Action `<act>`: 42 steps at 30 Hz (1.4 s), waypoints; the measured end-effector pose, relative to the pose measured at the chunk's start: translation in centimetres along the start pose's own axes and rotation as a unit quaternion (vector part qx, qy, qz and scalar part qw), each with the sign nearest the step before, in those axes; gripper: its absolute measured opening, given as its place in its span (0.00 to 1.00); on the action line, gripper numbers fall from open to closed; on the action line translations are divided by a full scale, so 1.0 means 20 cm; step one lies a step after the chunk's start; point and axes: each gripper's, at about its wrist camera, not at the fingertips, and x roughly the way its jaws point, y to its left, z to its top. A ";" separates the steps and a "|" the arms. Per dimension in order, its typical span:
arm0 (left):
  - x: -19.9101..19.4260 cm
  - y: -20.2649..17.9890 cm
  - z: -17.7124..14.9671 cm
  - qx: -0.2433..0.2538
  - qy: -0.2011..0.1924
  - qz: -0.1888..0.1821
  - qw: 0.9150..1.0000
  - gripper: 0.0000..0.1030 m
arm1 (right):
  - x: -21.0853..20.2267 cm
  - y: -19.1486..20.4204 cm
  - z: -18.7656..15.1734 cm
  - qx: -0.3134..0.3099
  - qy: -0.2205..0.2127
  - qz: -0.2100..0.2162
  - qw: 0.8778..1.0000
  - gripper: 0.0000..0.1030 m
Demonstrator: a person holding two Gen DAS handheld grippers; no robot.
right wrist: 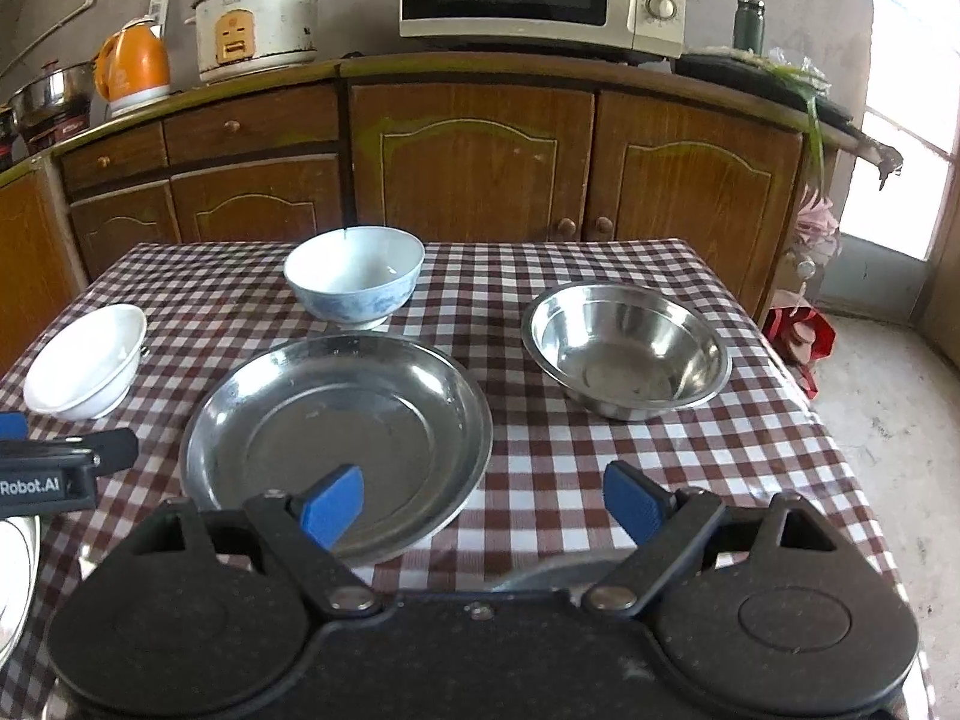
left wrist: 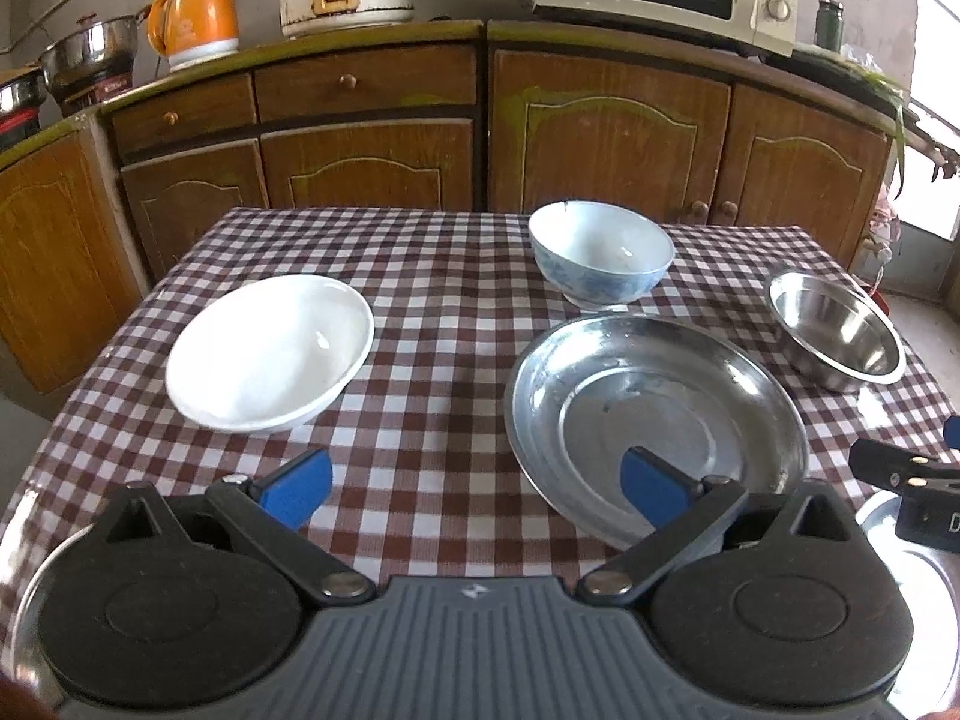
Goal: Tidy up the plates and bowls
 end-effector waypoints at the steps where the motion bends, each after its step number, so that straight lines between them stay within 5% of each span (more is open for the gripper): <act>1: 0.02 0.00 0.01 0.002 0.000 0.001 1.000 1.00 | 0.02 0.00 0.01 0.000 0.001 -0.001 1.000 1.00; 14: 0.32 0.01 0.05 0.007 0.034 -0.013 0.999 1.00 | 0.36 -0.03 0.08 0.005 0.047 0.013 0.999 0.99; 23: 0.45 -0.02 0.05 0.013 0.050 -0.027 0.998 0.89 | 0.50 -0.05 0.07 0.029 0.069 0.029 0.997 0.98; 29: 0.51 -0.01 0.04 0.010 0.056 -0.035 0.998 0.71 | 0.56 -0.04 0.06 0.046 0.088 0.068 0.993 0.67; 31: 0.51 -0.02 0.05 0.015 0.051 -0.043 0.998 0.59 | 0.57 -0.03 0.05 0.051 0.093 0.076 0.991 0.49; 33: 0.50 -0.02 0.06 0.013 0.049 -0.059 0.997 0.31 | 0.57 -0.02 0.04 0.047 0.091 0.072 0.992 0.40; 36: 0.50 -0.02 0.06 0.014 0.047 -0.061 0.997 0.30 | 0.56 -0.01 0.04 0.039 0.092 0.065 0.993 0.29; 42: 0.41 0.01 0.04 0.012 0.033 -0.058 0.998 0.26 | 0.50 0.00 0.02 0.038 0.089 0.074 0.993 0.27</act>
